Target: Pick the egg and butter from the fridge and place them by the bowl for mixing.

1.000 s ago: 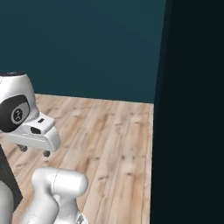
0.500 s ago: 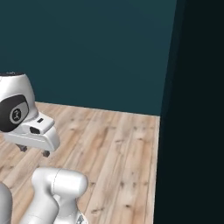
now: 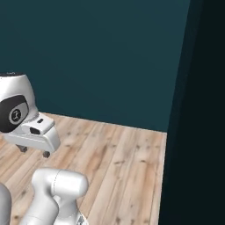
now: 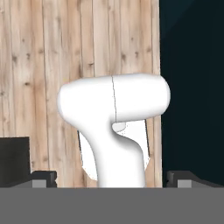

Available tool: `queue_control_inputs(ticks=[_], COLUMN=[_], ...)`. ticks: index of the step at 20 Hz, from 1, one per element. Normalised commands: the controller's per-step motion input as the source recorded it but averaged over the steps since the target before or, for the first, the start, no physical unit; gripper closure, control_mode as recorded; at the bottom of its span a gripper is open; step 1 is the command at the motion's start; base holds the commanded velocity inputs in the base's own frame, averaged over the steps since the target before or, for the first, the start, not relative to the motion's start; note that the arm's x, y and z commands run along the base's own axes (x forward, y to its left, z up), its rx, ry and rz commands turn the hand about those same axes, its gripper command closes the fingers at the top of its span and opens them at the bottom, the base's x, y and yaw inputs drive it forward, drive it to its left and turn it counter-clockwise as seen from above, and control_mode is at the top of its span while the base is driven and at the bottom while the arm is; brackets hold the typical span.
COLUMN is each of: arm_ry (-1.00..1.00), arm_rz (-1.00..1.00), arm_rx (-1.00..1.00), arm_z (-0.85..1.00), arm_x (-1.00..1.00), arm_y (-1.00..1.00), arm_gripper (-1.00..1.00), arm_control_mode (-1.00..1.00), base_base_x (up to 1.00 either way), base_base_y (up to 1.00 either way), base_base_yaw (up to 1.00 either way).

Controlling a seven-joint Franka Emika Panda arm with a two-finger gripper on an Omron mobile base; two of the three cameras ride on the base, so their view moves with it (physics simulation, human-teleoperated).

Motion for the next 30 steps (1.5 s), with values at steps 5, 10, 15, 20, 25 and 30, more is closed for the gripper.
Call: queue_control_inputs(ticks=[5, 10, 15, 20, 25, 30], arm_ry=[0.0, 0.0, 0.0, 0.0, 0.0, 0.0], arm_rz=[0.0, 0.0, 0.0, 0.0, 0.0, 0.0], arm_rx=[0.0, 0.0, 0.0, 0.0, 0.0, 0.0], arm_z=[0.0, 0.0, 0.0, 0.0, 0.0, 0.0], arm_x=[0.0, 0.0, 0.0, 0.0, 0.0, 0.0], arm_y=[0.0, 0.0, 0.0, 0.0, 0.0, 0.0], arm_gripper=[-1.0, -1.0, -1.0, -1.0, -1.0, -1.0], arm_control_mode=[1.0, 1.0, 1.0, 1.0, 1.0, 1.0], base_base_x=[1.0, 1.0, 0.94, 0.57, 0.53, 0.83], base_base_y=[0.38, 0.37, 0.17, 0.0, 0.0, 0.0], base_base_yaw=[0.16, 0.2, 0.56, 0.9, 0.91, 0.83])
